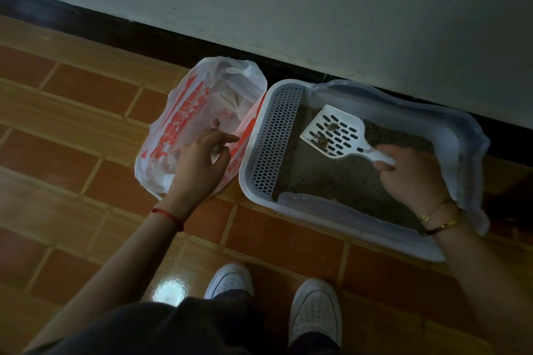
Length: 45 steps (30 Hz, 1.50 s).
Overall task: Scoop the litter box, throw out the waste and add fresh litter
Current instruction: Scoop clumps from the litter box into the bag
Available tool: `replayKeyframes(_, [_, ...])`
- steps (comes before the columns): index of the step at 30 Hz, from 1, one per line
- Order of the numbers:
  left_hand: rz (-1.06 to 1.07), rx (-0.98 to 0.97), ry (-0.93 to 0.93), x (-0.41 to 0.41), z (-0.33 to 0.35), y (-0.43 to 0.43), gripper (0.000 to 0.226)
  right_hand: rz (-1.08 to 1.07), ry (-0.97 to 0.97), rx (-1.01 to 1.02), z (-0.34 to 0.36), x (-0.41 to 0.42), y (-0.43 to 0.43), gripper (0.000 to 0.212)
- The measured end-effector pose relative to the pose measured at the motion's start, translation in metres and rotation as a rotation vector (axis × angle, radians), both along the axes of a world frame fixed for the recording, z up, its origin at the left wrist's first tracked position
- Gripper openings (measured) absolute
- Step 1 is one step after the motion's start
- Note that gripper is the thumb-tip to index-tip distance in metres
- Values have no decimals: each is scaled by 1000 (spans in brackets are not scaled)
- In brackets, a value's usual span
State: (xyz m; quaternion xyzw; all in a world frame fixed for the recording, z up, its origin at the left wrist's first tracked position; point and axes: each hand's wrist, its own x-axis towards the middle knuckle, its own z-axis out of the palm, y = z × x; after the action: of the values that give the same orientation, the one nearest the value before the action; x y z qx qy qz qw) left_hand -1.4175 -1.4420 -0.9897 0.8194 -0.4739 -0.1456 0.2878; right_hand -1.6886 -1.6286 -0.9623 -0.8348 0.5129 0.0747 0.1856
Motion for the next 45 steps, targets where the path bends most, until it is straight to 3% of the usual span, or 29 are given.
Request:
replayKeyframes(11, [49,-10,13,13,-1,10,24,27,-194,141,23,51,13,34])
replayKeyframes(21, [217,13,41,34,-6,42,25,256,-274,106,18,127,32,28])
replayKeyframes(30, [275,35,37,39,-9,61,25,470,-194,-167,3,183,46,30])
replayKeyframes(39, [263,72,28,38,-9,64,26,616,-104,-544,-19,188,57,48])
replayKeyframes(42, [248,63,24,36,-8,62,26,600,-123,-585,-21,184,55,41])
replayKeyframes(45, [234,54,21,33,-7,58,26,488,-183,-482,-15,179,52,39])
